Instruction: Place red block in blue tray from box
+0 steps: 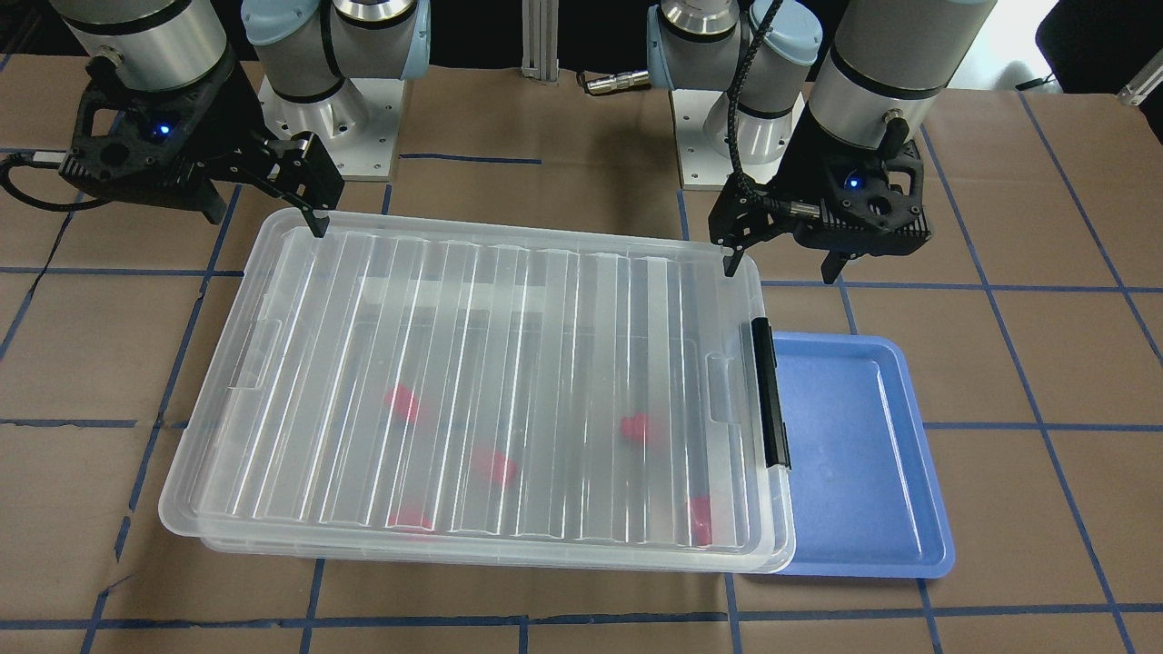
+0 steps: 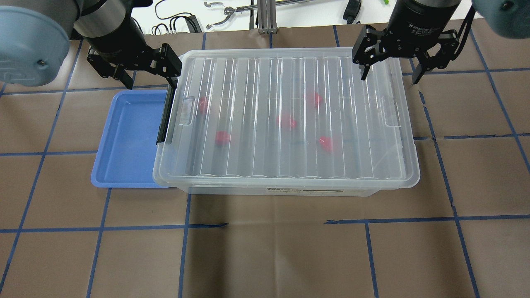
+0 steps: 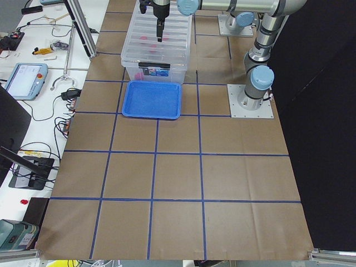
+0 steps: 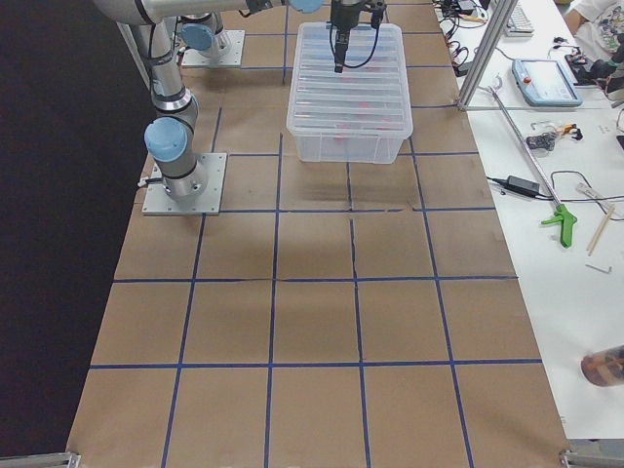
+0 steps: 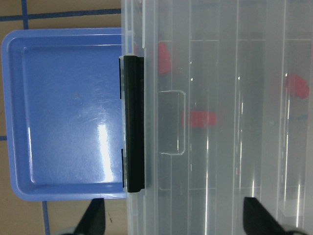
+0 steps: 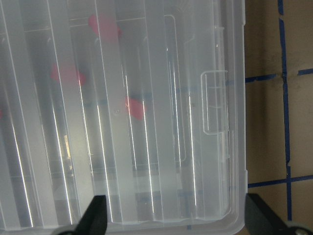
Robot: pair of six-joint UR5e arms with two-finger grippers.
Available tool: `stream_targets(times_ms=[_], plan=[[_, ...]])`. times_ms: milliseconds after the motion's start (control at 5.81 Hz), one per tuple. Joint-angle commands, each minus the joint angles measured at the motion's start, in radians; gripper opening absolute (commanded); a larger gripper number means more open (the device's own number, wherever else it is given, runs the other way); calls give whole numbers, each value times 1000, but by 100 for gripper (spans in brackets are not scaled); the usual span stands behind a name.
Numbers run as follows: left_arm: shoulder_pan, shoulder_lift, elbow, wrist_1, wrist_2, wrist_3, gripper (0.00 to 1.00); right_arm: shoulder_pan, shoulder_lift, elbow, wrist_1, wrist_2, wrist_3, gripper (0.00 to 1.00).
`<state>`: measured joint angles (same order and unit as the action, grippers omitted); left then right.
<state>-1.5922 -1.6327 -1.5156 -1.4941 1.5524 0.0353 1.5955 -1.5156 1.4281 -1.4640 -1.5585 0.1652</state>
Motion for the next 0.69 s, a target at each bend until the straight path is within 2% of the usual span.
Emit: stream_targets(times_ms=[0, 516], plan=[[0, -1, 0, 0, 0, 0, 98, -12, 0, 0, -4, -11, -6, 100], [0, -1, 0, 0, 0, 0, 98, -251, 3, 24, -6, -8, -234, 100]])
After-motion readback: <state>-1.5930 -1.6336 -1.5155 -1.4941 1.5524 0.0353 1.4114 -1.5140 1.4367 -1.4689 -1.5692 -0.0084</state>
